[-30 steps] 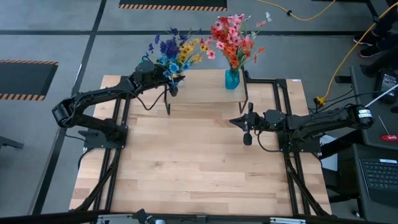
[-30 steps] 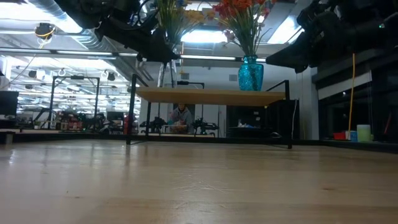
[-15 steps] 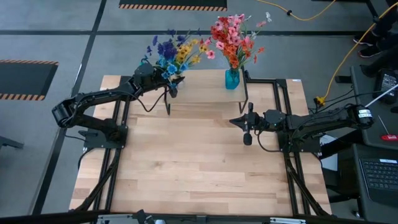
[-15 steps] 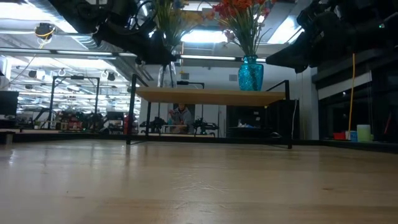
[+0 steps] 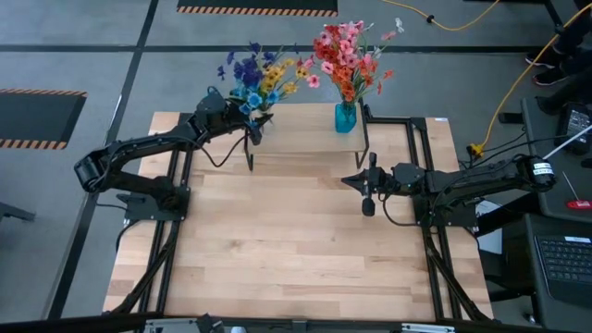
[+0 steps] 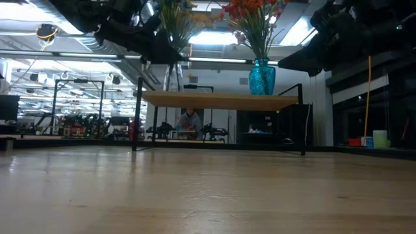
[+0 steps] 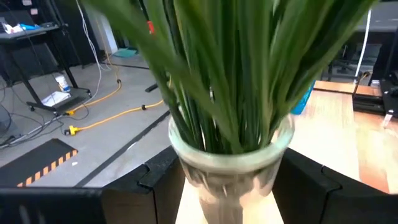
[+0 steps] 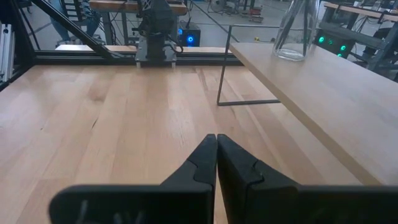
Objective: Pick and place flowers into a vace then onto a shelf
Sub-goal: Put the transparent vase on the shelf, then return to Home Position
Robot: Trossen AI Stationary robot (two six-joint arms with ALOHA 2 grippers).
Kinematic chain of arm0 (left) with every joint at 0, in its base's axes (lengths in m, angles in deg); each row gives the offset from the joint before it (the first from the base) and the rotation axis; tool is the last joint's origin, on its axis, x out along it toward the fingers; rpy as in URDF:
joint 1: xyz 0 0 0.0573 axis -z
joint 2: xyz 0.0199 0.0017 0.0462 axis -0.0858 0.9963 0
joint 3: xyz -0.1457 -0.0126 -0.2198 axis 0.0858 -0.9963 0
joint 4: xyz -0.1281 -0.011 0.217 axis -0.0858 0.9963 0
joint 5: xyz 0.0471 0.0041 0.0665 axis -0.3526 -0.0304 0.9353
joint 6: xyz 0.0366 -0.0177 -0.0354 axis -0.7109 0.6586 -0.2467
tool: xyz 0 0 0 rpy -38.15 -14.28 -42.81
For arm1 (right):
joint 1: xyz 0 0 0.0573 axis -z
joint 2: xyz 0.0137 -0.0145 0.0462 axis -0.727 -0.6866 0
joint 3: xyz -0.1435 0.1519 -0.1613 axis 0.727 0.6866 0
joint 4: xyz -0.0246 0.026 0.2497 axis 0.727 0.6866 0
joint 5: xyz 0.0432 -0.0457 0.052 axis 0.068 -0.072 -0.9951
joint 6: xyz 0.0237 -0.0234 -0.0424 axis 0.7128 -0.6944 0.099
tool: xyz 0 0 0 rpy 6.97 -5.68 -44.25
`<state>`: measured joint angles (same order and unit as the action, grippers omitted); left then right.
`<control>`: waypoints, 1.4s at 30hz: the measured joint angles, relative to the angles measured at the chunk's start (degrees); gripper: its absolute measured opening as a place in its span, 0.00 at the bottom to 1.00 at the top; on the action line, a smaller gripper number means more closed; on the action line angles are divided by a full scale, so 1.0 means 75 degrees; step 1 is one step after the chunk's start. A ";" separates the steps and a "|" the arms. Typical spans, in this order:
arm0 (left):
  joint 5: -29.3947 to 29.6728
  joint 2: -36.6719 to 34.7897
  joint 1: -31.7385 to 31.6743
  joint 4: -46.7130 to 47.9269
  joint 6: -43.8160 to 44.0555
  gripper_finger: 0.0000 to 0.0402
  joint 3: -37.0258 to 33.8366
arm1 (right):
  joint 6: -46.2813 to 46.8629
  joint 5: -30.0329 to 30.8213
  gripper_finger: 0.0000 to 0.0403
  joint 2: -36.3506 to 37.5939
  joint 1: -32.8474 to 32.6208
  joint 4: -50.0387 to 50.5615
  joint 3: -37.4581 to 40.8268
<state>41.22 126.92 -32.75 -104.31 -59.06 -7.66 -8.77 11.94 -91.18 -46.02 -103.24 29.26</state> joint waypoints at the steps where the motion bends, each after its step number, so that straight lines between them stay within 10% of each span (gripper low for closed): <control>1: -0.0002 -0.0069 0.0000 0.0034 0.0000 0.51 -0.0001 | 0.0000 0.0000 0.04 0.0000 0.0000 0.0021 0.0000; 42: -0.0019 -0.2825 0.0006 0.3388 -0.1009 0.56 -0.0003 | -0.0004 0.0000 0.04 0.0002 0.0000 0.0028 0.0000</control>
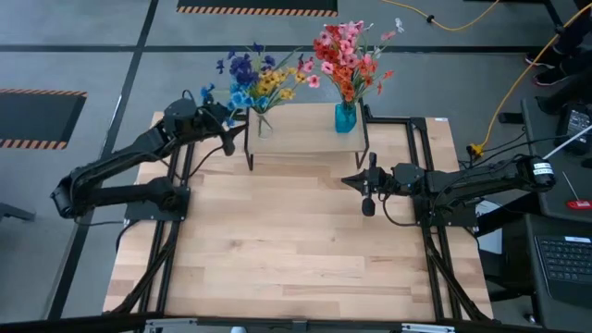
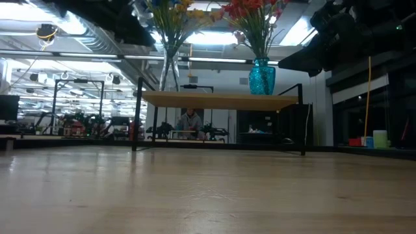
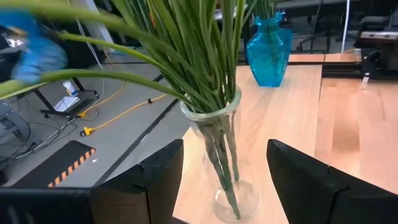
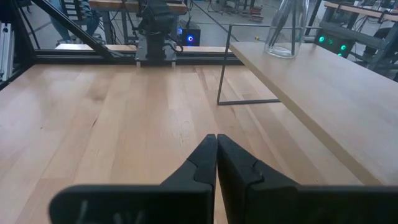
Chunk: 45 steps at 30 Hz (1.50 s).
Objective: Pick and place flowers into a vace then onto a shelf
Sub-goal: Return to Home Position
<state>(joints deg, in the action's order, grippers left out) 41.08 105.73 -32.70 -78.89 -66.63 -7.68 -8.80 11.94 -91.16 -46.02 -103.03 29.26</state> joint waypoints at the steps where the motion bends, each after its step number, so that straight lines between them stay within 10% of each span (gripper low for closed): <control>1: -0.0001 -0.0112 0.0000 0.0084 0.0003 0.56 0.0000 | -0.0011 -0.0001 0.04 -0.0002 0.0000 0.0000 0.0000; 11: -0.0584 -0.1249 0.0003 0.1120 -0.0017 0.48 -0.0488 | -0.0021 -0.0002 0.04 -0.0002 0.0003 0.0000 0.0000; 28: -0.1365 -0.5343 0.0003 -0.0024 0.0864 0.02 -0.3538 | -0.0052 0.0000 0.04 0.0001 0.0003 -0.0043 0.0000; 45: -0.1322 -0.6351 0.0003 -0.0056 0.1218 0.00 -0.4643 | -0.0020 -0.0001 0.04 0.0001 0.0003 -0.0025 0.0000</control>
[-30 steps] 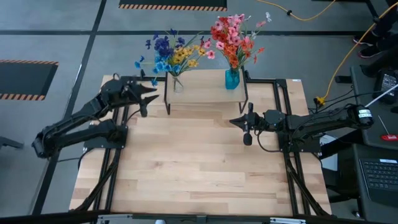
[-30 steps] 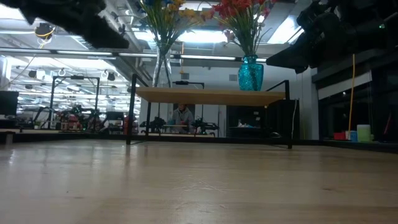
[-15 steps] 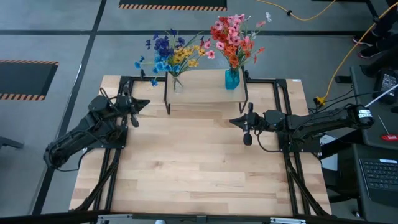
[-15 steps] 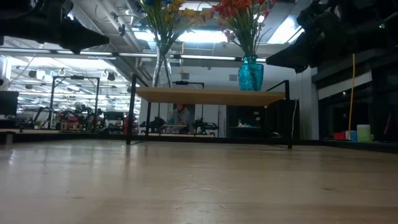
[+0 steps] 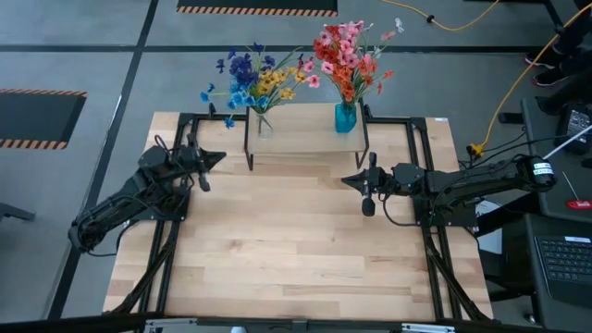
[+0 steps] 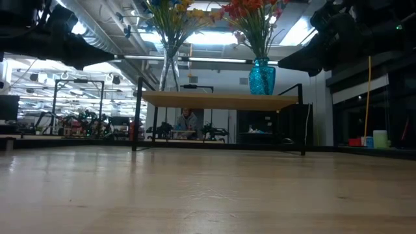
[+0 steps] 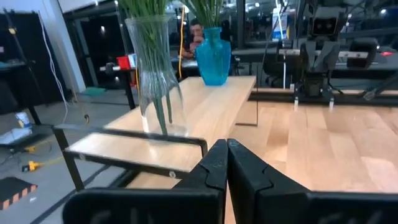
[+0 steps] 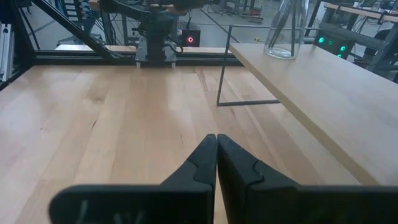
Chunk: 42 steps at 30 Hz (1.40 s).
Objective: Pick and place flowers into a vace then onto a shelf
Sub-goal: Return to Home Position
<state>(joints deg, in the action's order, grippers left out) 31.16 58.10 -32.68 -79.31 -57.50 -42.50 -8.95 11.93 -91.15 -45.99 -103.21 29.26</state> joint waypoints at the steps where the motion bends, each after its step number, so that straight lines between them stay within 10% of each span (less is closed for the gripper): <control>1: 0.0007 0.0000 0.0000 -0.0090 0.0000 0.00 -0.0002 | 0.0001 0.0001 0.04 0.0000 0.0000 0.0003 0.0000; 42: 0.1031 -0.0227 0.2458 -0.1358 0.0238 0.00 -0.1011 | 0.0391 -0.0001 0.04 -0.0510 -0.0006 -0.0332 0.0000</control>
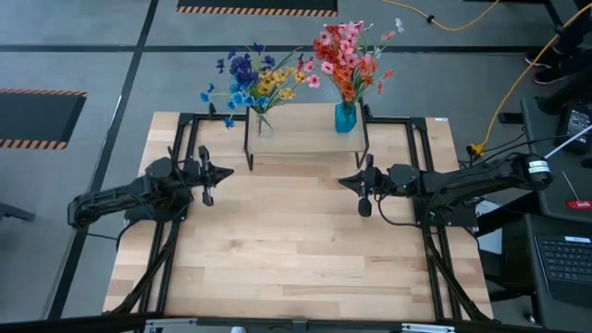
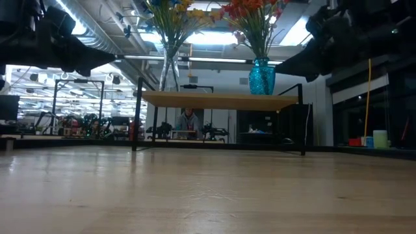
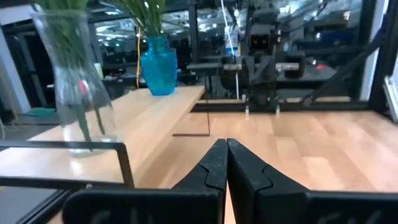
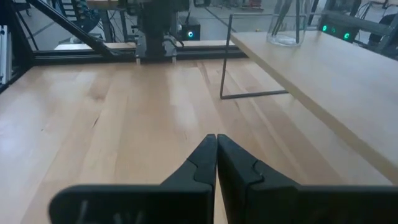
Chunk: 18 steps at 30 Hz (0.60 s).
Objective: Pick and place flowers into a vace then onto a shelf
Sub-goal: Return to Home Position
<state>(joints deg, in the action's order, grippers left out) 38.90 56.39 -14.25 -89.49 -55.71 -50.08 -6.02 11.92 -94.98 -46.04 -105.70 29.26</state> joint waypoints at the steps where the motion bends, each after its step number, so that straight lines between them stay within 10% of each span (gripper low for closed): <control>1: 0.0181 0.0000 0.0129 0.0080 -0.0081 0.00 0.0000 | -0.0021 0.0000 0.04 -0.0058 0.0000 -0.0097 0.0000; 11: 0.1908 0.0000 0.0716 0.0120 -0.0527 0.00 0.0000 | -0.0582 -0.0771 0.04 0.0218 0.0000 -0.1010 -0.0002; 18: 0.2366 0.0000 0.0711 0.0128 -0.0661 0.00 0.0000 | -0.0969 -0.0769 0.04 0.1939 0.0006 0.0741 -0.0003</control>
<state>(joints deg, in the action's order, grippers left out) 56.64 56.39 -8.92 -88.54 -60.66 -50.08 -13.29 6.15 -80.43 -45.99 -100.15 29.24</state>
